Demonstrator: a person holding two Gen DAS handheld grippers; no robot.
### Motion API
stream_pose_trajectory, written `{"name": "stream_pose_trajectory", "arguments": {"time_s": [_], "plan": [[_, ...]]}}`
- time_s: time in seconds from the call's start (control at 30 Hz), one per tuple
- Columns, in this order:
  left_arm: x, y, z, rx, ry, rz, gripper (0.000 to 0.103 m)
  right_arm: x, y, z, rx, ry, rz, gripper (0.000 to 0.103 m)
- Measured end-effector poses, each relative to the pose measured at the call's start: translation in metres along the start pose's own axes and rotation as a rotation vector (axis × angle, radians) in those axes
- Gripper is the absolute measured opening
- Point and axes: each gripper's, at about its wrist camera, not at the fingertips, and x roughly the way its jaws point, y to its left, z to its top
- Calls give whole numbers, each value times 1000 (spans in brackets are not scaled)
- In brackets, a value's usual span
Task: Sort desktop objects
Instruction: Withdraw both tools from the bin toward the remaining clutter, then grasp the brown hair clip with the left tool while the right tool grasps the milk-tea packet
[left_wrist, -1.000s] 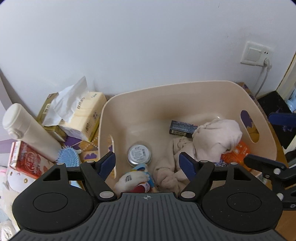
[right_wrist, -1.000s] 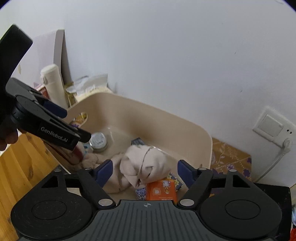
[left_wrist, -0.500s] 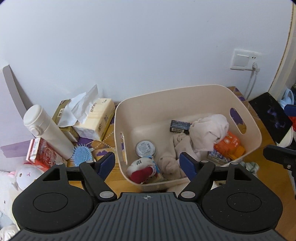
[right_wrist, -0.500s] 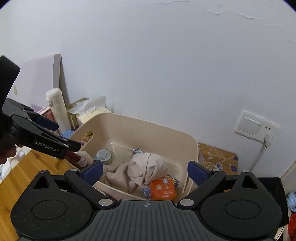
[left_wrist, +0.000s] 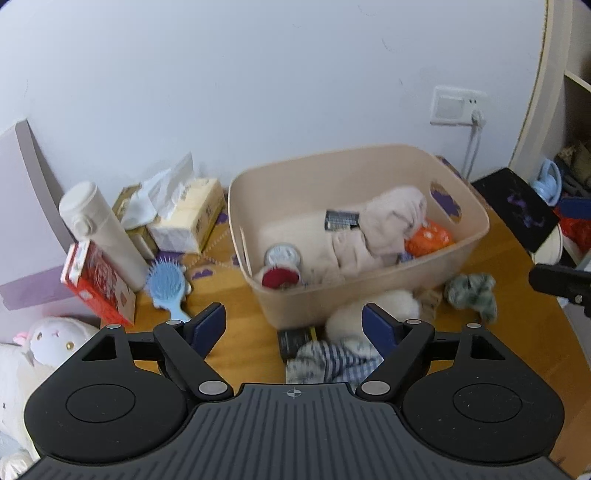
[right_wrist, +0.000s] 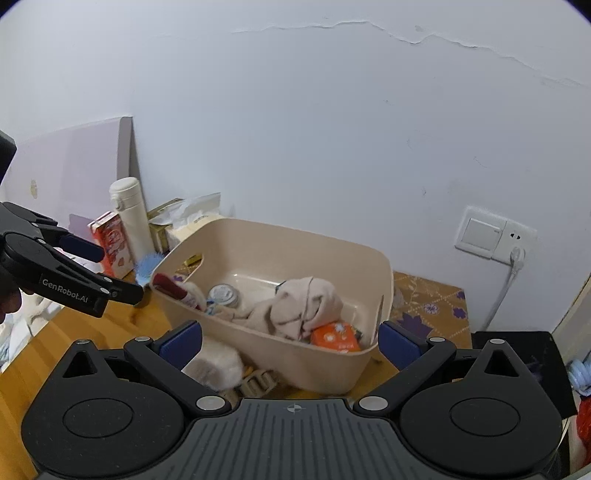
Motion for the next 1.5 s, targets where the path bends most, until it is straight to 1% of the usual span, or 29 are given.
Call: {"name": "stream_pose_trajectory", "arguments": {"time_s": [0.3,0.43,0.63,0.83,1.23,1.27,1.37,1.5], "plan": [[14,2,-42,76,64,-32,82,-1,14,-35,-6,39,9,103],[24,1,-59,116,89,-61,82,6,18,-51,5,73,10,103],[37,-4,-80,190,111,-85,82,18,23,-74,14,131,22,103],[52,-11,-99,275,142,-133,82,31,29,-94,7,187,32,103],[84,-19,-121,353,172,-215,82,64,45,-119,-33,289,66,103],[86,-20,-122,360,180,-219,82,66,46,-120,-36,294,71,102],[88,-23,-123,374,170,-240,82,72,48,-124,-41,312,83,101],[90,-30,-124,389,164,-266,82,78,49,-127,-33,327,96,95]]}}
